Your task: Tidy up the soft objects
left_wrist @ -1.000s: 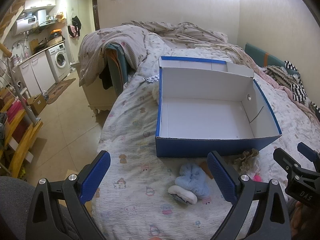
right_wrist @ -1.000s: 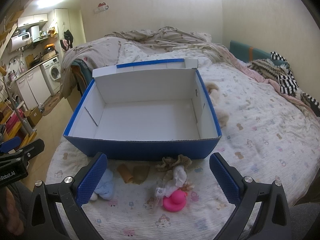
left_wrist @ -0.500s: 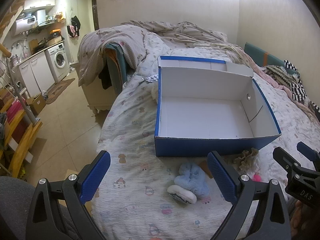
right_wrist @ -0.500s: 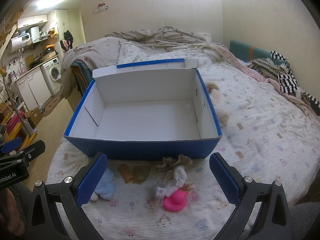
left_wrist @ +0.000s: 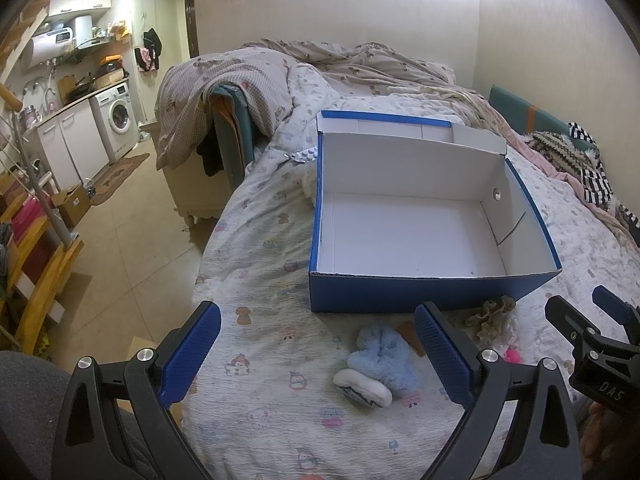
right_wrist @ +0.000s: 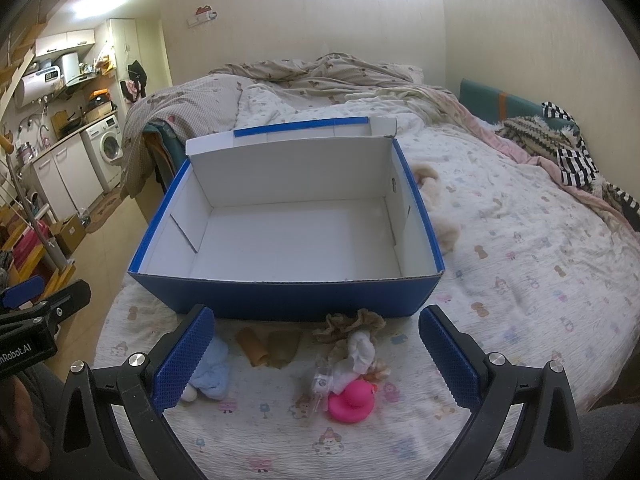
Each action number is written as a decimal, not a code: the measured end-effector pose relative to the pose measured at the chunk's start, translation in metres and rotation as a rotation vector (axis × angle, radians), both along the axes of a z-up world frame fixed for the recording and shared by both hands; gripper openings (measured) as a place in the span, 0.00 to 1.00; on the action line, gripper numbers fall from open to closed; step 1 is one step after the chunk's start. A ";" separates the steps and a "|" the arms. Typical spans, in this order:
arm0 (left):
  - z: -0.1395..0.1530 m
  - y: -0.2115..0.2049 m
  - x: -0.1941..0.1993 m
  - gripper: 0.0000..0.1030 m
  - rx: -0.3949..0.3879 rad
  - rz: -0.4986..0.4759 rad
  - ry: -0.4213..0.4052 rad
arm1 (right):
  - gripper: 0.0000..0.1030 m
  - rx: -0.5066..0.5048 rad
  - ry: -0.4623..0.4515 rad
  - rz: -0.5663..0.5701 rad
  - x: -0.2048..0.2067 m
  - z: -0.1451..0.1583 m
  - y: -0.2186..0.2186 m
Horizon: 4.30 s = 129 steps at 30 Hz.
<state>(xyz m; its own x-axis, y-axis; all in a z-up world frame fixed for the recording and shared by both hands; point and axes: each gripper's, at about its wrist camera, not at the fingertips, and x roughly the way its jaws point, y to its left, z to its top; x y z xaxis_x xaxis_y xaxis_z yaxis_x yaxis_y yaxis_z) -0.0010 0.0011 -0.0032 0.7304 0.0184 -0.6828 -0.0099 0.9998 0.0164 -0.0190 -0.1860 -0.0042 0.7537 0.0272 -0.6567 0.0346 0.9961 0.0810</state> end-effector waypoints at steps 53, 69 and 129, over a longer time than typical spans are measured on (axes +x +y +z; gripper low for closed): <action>-0.131 -0.011 0.096 0.94 -0.101 -0.048 0.751 | 1.00 0.327 0.514 0.056 0.073 -0.066 -0.066; -0.165 -0.045 0.100 0.49 -0.105 -0.133 0.796 | 0.53 0.462 0.776 0.138 0.087 -0.117 -0.038; 0.052 0.011 0.069 0.35 -0.015 0.115 0.049 | 0.15 0.286 0.047 0.148 0.063 0.018 -0.043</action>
